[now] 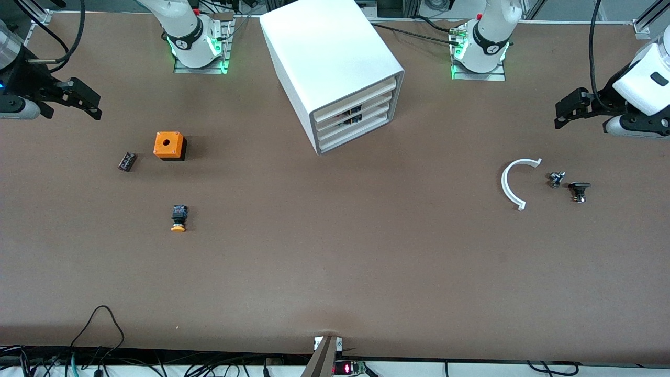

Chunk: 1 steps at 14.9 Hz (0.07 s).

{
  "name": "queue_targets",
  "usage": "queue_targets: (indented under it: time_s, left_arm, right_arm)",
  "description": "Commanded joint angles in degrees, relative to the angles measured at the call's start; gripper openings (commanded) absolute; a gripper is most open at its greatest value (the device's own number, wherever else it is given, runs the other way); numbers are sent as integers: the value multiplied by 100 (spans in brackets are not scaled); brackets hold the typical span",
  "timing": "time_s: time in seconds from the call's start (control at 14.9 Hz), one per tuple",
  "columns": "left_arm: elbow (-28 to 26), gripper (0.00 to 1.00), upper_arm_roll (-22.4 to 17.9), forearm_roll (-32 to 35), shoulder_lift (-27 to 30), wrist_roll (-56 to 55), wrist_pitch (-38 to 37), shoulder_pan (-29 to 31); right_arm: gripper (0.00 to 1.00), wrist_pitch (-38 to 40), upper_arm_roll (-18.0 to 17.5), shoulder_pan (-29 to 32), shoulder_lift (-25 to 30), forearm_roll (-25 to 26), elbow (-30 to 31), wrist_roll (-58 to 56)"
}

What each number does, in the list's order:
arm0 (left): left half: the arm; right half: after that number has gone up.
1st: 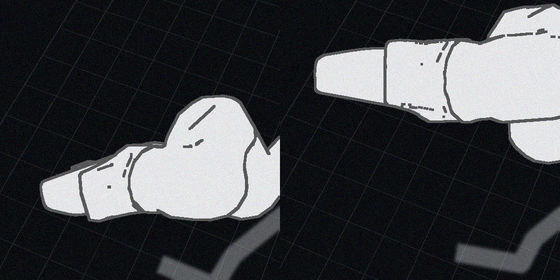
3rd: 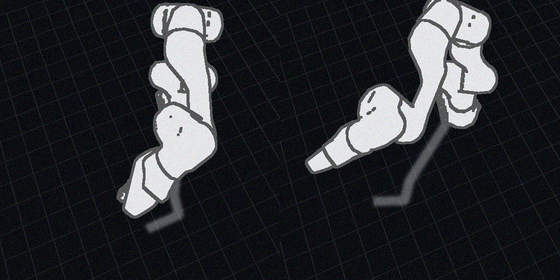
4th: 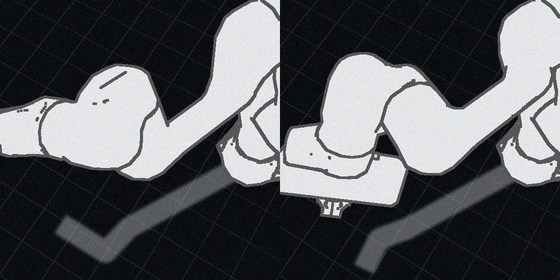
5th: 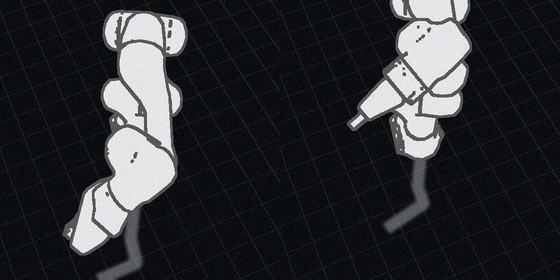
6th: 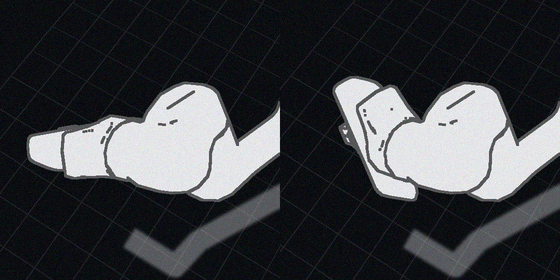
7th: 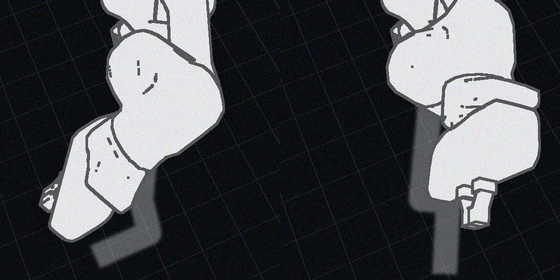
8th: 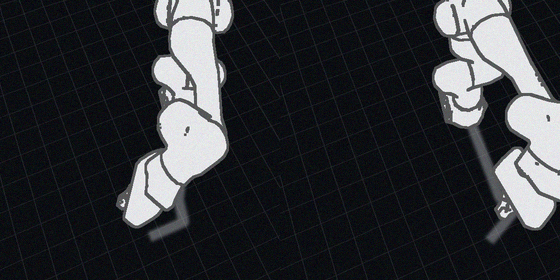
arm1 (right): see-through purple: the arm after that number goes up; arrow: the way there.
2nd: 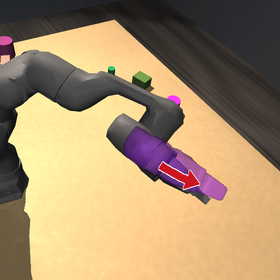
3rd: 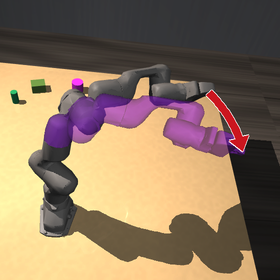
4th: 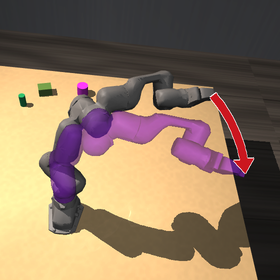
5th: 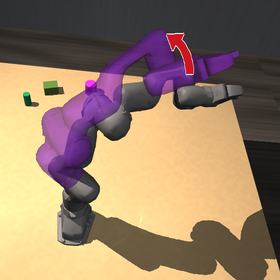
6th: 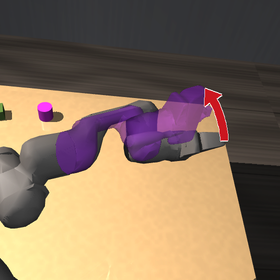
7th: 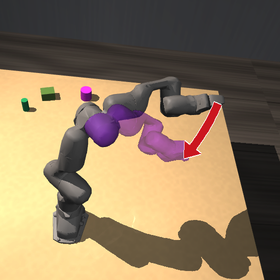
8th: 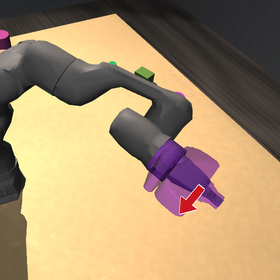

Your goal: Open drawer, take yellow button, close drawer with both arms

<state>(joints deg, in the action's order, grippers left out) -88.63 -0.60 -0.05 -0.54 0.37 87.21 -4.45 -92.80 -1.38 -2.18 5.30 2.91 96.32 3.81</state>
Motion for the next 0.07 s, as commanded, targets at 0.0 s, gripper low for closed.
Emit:
queue_targets:
  time_s: [0.0]
  left_arm:
    - [109, 100, -28, -66, -16, 148, -195, 58]
  right_arm:
    - [99, 122, -64, 87, -11, 34, -122, 85]
